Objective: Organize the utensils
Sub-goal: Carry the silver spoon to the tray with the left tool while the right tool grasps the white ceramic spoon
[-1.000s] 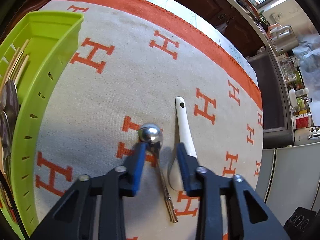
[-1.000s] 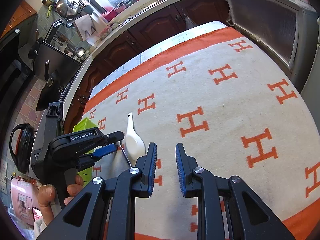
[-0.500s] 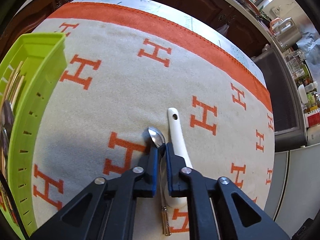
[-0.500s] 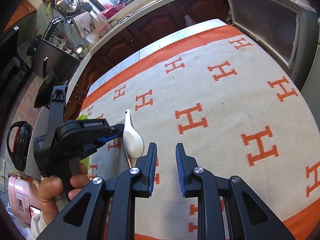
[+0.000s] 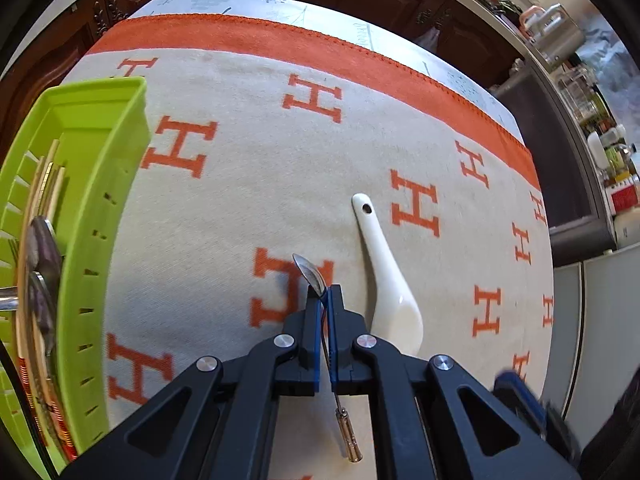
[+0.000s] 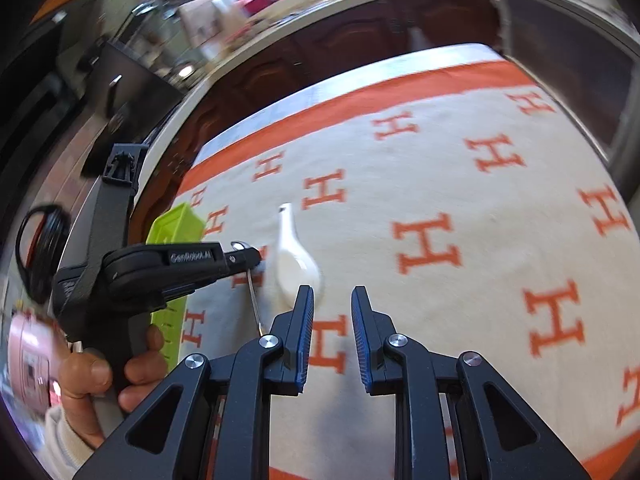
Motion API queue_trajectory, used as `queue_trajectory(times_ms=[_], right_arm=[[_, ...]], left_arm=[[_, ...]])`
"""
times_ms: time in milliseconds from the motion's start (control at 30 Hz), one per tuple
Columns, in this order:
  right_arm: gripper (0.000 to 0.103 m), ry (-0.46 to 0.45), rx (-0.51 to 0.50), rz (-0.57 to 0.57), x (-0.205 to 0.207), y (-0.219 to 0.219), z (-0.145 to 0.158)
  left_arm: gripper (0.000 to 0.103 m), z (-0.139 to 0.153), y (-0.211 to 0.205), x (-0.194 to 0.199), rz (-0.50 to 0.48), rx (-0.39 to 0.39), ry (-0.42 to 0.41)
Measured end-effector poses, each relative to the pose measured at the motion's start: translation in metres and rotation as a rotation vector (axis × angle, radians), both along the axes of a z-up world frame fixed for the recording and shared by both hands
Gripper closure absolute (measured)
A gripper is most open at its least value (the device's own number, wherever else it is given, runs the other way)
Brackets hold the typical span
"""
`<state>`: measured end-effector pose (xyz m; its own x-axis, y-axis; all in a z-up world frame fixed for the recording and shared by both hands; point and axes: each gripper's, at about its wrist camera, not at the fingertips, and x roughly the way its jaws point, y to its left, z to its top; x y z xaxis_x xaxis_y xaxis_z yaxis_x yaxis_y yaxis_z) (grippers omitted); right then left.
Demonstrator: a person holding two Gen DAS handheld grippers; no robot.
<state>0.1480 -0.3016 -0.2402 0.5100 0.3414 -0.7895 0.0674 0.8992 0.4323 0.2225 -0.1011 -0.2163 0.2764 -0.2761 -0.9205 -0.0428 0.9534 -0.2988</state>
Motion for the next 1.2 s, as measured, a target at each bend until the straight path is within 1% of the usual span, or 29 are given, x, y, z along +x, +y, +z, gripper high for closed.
queue_trajectory(times_ms=[33, 100, 167, 233, 367, 467, 533, 600, 667, 700, 733, 767, 800, 833, 933, 967, 1100, 1200], right_arm=[[0.072, -0.009, -0.008, 0.036, 0.007, 0.006, -0.001], [0.066, -0.027, -0.02, 0.096, 0.019, 0.015, -0.004], [0.066, -0.028, -0.026, 0.159, 0.033, 0.023, -0.009], [0.066, -0.016, -0.012, 0.228, 0.048, 0.029, -0.017], [0.066, 0.006, -0.023, 0.331, 0.07, 0.04, -0.034], [0.067, 0.03, -0.049, 0.396, 0.084, 0.048, -0.049], [0.067, -0.002, -0.073, 0.427, 0.09, 0.054, -0.05], [0.067, -0.005, -0.094, 0.454, 0.095, 0.059, -0.052], [0.069, -0.01, -0.123, 0.476, 0.097, 0.066, -0.052], [0.077, -0.012, -0.135, 0.493, 0.097, 0.071, -0.052], [0.083, -0.014, -0.139, 0.509, 0.096, 0.077, -0.051], [0.086, -0.017, -0.156, 0.515, 0.094, 0.082, -0.05], [0.093, -0.028, -0.195, 0.527, 0.09, 0.091, -0.048], [0.095, -0.039, -0.234, 0.53, 0.088, 0.098, -0.047], [0.096, -0.058, -0.311, 0.525, 0.075, 0.111, -0.044], [0.096, -0.054, -0.32, 0.513, 0.074, 0.114, -0.043], [0.097, -0.037, -0.285, 0.45, 0.068, 0.115, -0.034], [0.097, -0.057, -0.223, 0.409, 0.06, 0.119, -0.012]], left_arm=[[0.103, 0.003, 0.003, -0.004, -0.012, 0.003, -0.004], [0.103, 0.008, 0.01, -0.011, -0.033, 0.008, -0.009], [0.103, 0.016, 0.018, -0.021, -0.058, 0.012, -0.012], [0.102, 0.025, 0.026, -0.031, -0.079, 0.018, -0.016], [0.103, 0.05, 0.045, -0.048, -0.103, 0.027, -0.05], [0.102, 0.069, 0.063, -0.057, -0.099, 0.035, -0.08], [0.102, 0.082, 0.078, -0.062, -0.084, 0.044, -0.103], [0.102, 0.091, 0.091, -0.064, -0.065, 0.047, -0.118], [0.102, 0.098, 0.103, -0.066, -0.044, 0.051, -0.13], [0.102, 0.101, 0.108, -0.067, -0.033, 0.053, -0.135], [0.102, 0.103, 0.114, -0.068, -0.022, 0.055, -0.14], [0.102, 0.105, 0.117, -0.068, -0.013, 0.058, -0.144], [0.102, 0.106, 0.122, -0.069, -0.003, 0.062, -0.148], [0.102, 0.107, 0.123, -0.068, 0.003, 0.066, -0.15], [0.102, 0.11, 0.135, -0.071, 0.017, 0.081, -0.156], [0.102, 0.111, 0.138, -0.072, 0.019, 0.086, -0.159], [0.102, 0.115, 0.151, -0.078, 0.025, 0.119, -0.176], [0.102, 0.117, 0.16, -0.082, 0.027, 0.15, -0.187]])
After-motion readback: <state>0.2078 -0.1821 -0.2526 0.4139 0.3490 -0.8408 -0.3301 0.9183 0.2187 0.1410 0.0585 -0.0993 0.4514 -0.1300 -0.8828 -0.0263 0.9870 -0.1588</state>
